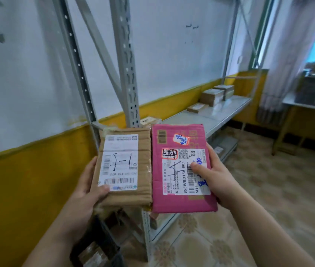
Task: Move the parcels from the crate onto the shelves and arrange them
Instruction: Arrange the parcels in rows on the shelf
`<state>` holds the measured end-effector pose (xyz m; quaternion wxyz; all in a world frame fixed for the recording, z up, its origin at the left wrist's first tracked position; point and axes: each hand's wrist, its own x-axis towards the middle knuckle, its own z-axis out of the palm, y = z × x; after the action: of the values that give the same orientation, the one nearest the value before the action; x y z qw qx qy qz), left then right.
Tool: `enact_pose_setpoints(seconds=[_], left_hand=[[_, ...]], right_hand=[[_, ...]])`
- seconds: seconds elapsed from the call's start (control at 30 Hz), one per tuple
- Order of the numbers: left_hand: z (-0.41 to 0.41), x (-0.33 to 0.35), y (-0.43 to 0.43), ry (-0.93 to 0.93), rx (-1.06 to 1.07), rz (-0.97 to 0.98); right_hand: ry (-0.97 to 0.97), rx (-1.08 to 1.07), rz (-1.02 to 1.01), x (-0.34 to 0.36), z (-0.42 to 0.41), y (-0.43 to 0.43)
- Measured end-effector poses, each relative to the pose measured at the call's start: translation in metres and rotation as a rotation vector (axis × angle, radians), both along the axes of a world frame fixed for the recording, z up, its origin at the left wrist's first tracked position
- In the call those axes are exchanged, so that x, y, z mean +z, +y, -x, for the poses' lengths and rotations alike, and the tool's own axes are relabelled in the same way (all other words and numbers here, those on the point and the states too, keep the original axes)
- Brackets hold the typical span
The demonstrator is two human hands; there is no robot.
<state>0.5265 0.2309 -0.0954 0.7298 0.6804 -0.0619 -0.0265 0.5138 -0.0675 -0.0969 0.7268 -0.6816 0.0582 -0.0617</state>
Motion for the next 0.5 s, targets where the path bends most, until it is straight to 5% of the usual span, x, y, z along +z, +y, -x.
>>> enact_pose_setpoints(seconds=[0.5], left_hand=[[-0.065, 0.007, -0.243, -0.074, -0.343, -0.027]], right_hand=[[-0.051, -0.453, 0.116, -0.003, 0.054, -0.203]])
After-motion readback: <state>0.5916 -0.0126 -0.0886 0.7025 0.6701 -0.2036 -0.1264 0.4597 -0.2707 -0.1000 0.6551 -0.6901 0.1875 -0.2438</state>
